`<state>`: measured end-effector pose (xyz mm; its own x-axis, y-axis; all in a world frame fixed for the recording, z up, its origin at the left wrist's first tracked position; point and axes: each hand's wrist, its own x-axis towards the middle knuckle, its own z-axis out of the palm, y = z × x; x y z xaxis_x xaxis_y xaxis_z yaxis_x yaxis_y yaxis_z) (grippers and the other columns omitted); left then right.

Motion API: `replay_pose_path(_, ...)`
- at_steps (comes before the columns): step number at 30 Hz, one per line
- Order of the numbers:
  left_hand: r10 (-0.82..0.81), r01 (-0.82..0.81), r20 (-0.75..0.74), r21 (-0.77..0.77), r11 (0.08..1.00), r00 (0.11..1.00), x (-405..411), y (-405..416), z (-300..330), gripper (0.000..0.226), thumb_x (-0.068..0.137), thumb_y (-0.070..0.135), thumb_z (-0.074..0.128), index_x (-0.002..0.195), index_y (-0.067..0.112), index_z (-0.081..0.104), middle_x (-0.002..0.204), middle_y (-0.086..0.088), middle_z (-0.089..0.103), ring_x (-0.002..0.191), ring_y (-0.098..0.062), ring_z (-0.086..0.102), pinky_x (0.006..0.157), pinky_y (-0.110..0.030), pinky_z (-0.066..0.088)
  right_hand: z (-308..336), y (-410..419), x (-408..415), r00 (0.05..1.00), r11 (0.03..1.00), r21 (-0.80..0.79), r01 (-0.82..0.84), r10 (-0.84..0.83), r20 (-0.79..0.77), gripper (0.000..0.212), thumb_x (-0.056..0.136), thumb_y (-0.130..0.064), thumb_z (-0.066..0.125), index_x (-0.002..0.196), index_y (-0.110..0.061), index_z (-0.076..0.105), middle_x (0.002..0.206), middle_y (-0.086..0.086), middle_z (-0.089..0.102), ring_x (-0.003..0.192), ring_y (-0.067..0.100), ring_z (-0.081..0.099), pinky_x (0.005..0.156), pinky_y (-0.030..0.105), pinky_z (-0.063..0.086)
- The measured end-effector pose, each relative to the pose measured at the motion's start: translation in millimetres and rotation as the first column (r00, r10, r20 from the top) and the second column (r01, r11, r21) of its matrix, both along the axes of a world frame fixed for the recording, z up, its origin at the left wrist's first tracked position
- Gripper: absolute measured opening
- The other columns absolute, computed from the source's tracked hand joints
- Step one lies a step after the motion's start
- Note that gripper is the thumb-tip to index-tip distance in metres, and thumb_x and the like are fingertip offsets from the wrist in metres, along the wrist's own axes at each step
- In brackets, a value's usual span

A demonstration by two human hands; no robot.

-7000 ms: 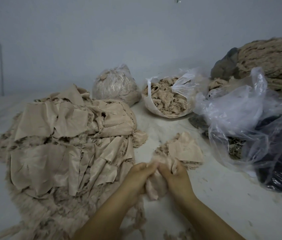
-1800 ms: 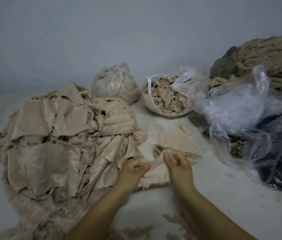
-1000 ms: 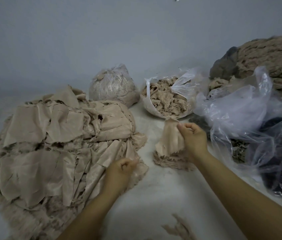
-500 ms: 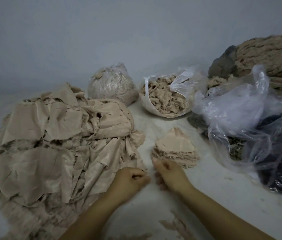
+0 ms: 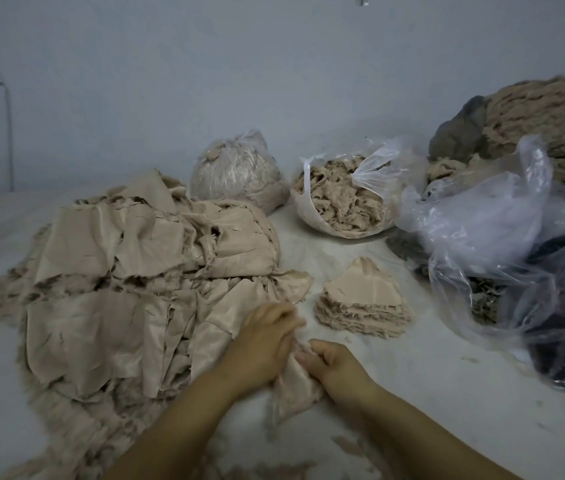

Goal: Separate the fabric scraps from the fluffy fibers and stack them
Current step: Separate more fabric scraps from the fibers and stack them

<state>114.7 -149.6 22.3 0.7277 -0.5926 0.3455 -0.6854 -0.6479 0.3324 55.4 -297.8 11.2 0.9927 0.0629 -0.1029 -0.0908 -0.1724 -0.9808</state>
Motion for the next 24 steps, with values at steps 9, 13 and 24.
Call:
replay_pose_path(9,0.216,-0.225,-0.105,-0.085,0.970,0.971,8,1,-4,0.019,0.096,0.013,0.044,0.103,0.011,0.062,0.104,-0.001,0.061,0.101,-0.018,0.051,0.080,-0.024,0.033,-3,-32,-14,0.983,0.944,0.273,0.184,-0.168,-0.080,0.029,0.096,-0.020,0.054,0.074,-0.002,0.057,0.061,0.007,0.058,0.055,0.015,0.051,0.056,0.026,0.042)
replay_pose_path(13,-0.165,-0.184,-0.629,-0.450,0.874,0.760,-16,-33,4,0.011,0.095,0.025,0.056,0.093,0.017,0.063,0.086,0.006,0.062,0.084,-0.009,0.056,0.074,-0.019,0.043,-2,-27,-10,0.989,0.921,0.360,0.147,-0.145,-0.034,0.030,0.093,-0.024,0.060,0.109,0.001,0.061,0.103,0.021,0.069,0.095,0.033,0.066,0.089,0.044,0.052)
replay_pose_path(24,-0.269,-0.420,-0.789,-0.542,0.727,0.553,-24,-21,-3,0.030,0.094,0.034,0.053,0.093,0.006,0.066,0.087,-0.006,0.070,0.076,-0.016,0.067,0.069,-0.028,0.053,-17,-20,-2,0.936,0.895,0.283,0.346,-0.351,-0.035,0.014,0.097,-0.020,0.054,0.096,-0.016,0.067,0.078,0.007,0.072,0.065,0.018,0.066,0.055,0.029,0.050)
